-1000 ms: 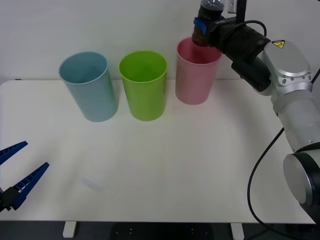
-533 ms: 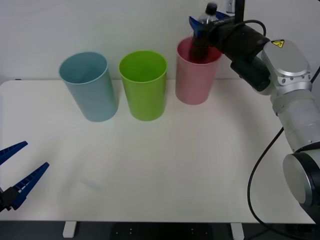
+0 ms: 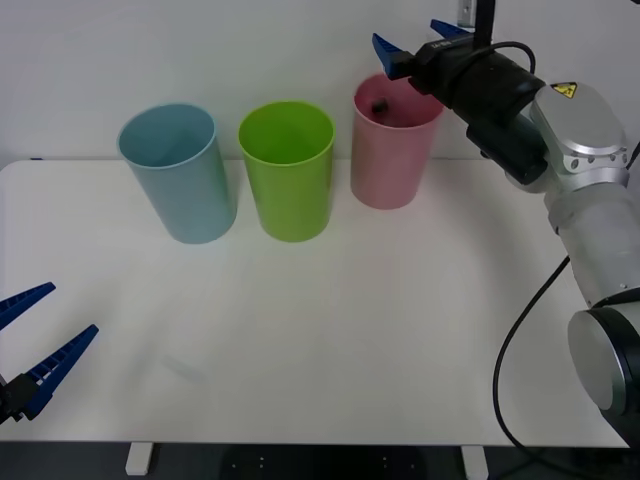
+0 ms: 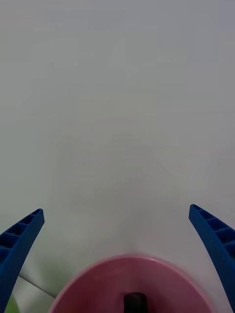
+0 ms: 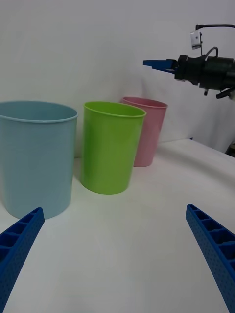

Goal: Grasp the object on the table and drop it into the matching bin: aluminum can to the light blue bin, PET bottle to the pink bin.

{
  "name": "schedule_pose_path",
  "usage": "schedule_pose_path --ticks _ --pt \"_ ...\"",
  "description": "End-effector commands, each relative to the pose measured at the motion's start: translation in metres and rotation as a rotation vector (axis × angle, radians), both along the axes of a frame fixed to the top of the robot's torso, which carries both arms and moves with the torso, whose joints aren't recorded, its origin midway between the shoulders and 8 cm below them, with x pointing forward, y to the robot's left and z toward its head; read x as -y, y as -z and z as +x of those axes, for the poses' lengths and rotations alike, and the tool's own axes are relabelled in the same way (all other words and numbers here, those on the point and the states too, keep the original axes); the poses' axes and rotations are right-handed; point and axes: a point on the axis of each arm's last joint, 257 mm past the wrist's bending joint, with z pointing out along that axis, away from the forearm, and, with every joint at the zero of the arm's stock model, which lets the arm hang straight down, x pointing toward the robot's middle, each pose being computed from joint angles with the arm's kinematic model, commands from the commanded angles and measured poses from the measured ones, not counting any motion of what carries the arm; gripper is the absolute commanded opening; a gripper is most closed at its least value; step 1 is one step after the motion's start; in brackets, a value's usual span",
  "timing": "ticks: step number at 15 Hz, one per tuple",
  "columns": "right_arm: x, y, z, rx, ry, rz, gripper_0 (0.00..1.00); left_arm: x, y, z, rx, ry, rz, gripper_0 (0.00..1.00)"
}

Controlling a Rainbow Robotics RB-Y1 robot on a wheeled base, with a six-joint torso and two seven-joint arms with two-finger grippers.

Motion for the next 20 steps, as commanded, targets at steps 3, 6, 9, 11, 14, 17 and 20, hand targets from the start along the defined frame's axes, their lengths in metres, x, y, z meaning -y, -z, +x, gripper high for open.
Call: schedule_pose_path --ticks 3,6,9,11,14,17,20 --pt "0.018 0.004 -0.023 0.036 -0.004 0.006 1.00 0.000 0.000 0.000 0.000 0.000 0.000 1.00" --pt "0.034 0.008 -0.042 0.062 0.000 0.002 1.00 0.000 0.000 0.000 0.000 0.000 0.000 1.00" --pt "0.048 0.018 -0.063 0.072 -0.001 -0.010 1.00 0.000 0.000 0.000 0.000 0.000 0.000 1.00" --pt "0.058 0.025 -0.076 0.078 0.006 -0.025 1.00 0.000 0.000 0.000 0.000 0.000 0.000 1.00" --pt "0.072 0.038 -0.098 0.075 0.003 -0.036 1.00 0.000 0.000 0.000 0.000 0.000 0.000 1.00" --pt "0.087 0.054 -0.120 0.063 -0.001 -0.052 1.00 0.000 0.000 0.000 0.000 0.000 0.000 1.00" --pt "0.107 0.072 -0.145 0.040 -0.041 -0.080 1.00 0.000 0.000 0.000 0.000 0.000 0.000 1.00"
